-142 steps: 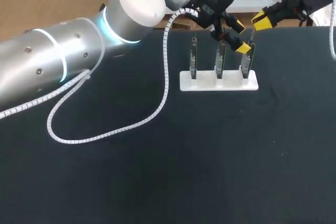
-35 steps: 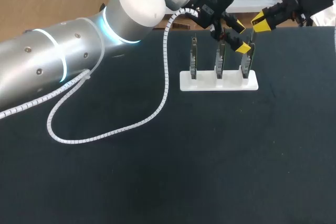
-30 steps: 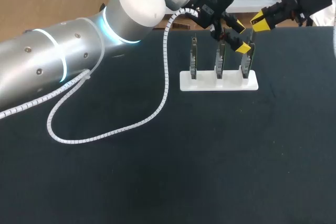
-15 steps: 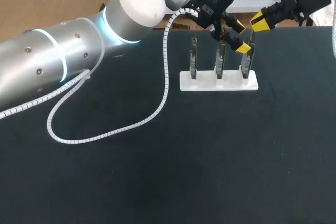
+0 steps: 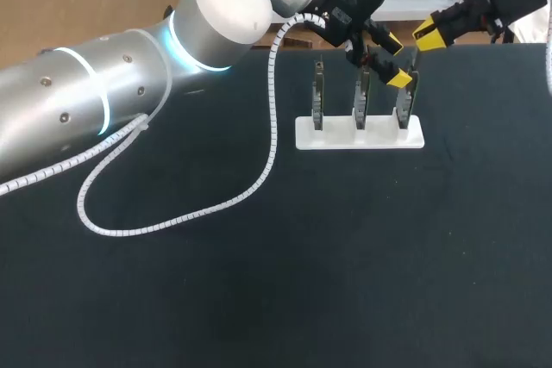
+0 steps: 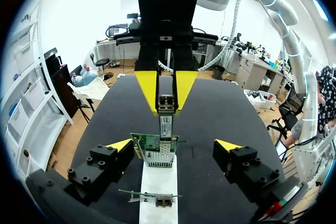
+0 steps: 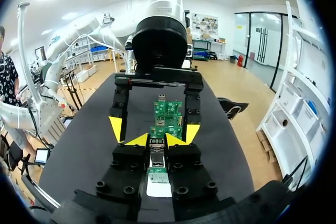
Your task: Pick up the optical module with the left hand, and insert it into the network port with the right hand.
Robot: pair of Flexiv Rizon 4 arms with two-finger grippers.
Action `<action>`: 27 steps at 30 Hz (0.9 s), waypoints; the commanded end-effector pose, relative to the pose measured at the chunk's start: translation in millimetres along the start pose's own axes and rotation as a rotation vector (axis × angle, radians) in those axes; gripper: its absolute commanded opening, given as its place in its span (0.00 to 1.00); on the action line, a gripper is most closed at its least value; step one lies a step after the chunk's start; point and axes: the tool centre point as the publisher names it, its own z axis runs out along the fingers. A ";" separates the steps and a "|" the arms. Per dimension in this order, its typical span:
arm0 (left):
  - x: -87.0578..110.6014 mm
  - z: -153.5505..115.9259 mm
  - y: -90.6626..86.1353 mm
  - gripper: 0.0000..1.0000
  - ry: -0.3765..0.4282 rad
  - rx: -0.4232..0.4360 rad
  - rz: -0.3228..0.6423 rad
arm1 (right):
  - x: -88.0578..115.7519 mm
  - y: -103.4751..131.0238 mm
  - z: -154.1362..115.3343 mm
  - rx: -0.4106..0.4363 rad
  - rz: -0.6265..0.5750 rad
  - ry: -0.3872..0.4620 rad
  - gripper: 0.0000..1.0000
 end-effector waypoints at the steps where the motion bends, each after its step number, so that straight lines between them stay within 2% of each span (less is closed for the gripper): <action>1: -0.7 0.0 1.3 1.00 0.003 0.002 0.000 | -0.3 -5.3 1.1 -0.017 0.001 0.001 0.00; 27: -0.7 0.0 1.3 1.00 0.003 0.002 0.000 | 4.9 -3.9 4.9 -0.032 0.018 0.012 0.00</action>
